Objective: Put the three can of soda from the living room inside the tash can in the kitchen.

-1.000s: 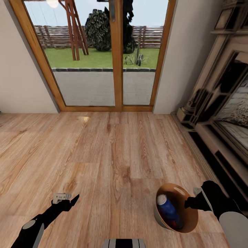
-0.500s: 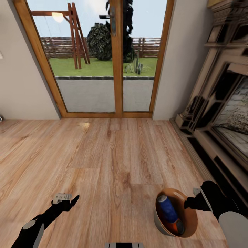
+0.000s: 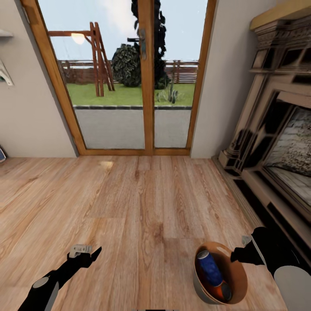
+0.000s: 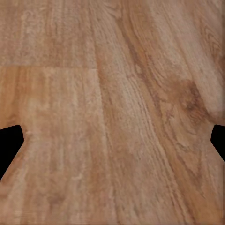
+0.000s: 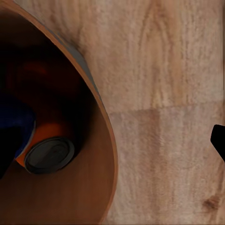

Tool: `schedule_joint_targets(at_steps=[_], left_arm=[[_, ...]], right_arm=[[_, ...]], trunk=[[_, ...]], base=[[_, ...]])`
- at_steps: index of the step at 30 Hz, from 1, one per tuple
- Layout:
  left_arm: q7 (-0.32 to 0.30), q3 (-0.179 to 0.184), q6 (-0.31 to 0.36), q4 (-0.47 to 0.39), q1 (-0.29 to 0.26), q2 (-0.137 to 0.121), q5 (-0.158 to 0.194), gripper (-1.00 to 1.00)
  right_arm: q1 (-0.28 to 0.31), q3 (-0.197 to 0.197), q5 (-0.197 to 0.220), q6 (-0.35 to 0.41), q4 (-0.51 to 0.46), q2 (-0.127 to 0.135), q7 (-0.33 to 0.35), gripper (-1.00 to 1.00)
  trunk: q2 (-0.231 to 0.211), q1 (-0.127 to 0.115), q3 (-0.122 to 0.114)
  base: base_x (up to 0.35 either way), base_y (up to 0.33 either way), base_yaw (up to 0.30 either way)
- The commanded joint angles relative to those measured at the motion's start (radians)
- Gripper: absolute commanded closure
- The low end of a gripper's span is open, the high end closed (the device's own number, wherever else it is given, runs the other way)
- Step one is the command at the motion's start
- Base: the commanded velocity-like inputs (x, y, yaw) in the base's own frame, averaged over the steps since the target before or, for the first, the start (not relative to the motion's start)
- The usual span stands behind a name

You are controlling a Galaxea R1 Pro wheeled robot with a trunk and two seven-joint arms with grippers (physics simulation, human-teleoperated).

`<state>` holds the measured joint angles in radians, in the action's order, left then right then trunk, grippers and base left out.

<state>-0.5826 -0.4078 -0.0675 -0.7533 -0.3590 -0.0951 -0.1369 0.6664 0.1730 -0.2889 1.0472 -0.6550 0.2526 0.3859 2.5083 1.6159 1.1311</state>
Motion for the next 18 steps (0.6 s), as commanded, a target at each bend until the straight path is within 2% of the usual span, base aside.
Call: schedule_joint_targets(at_steps=[1, 11, 12, 18], left_arm=[[0.0, 0.001, 0.0, 0.001, 0.0, 0.0, 0.0, -1.0], [0.0, 0.004, 0.0, 0.004, 0.0, 0.0, 0.0, -1.0], [0.001, 0.004, 0.0, 0.004, 0.0, 0.0, -0.001, -1.0], [0.001, 0.004, 0.0, 0.005, 0.0, 0.0, -0.001, -1.0]], right_arm=[[0.0, 0.0, 0.0, 0.0, 0.0, 0.0, 0.0, -1.0], [-0.004, 0.0, -0.001, 0.0, -0.008, -0.002, -0.001, -1.0], [-0.005, 0.001, 0.0, -0.025, -0.008, -0.002, -0.001, -1.0], [-0.006, 0.004, 0.002, -0.044, -0.009, -0.002, -0.001, -1.0]], trunk=[[0.0, 0.0, -0.004], [-0.003, -0.005, -0.043], [-0.003, -0.005, -0.047], [-0.004, -0.008, -0.07]], base=[[0.0, 0.0, 0.0], [0.0, 0.0, 0.0], [0.0, 0.0, 0.0], [0.0, 0.0, 0.0]])
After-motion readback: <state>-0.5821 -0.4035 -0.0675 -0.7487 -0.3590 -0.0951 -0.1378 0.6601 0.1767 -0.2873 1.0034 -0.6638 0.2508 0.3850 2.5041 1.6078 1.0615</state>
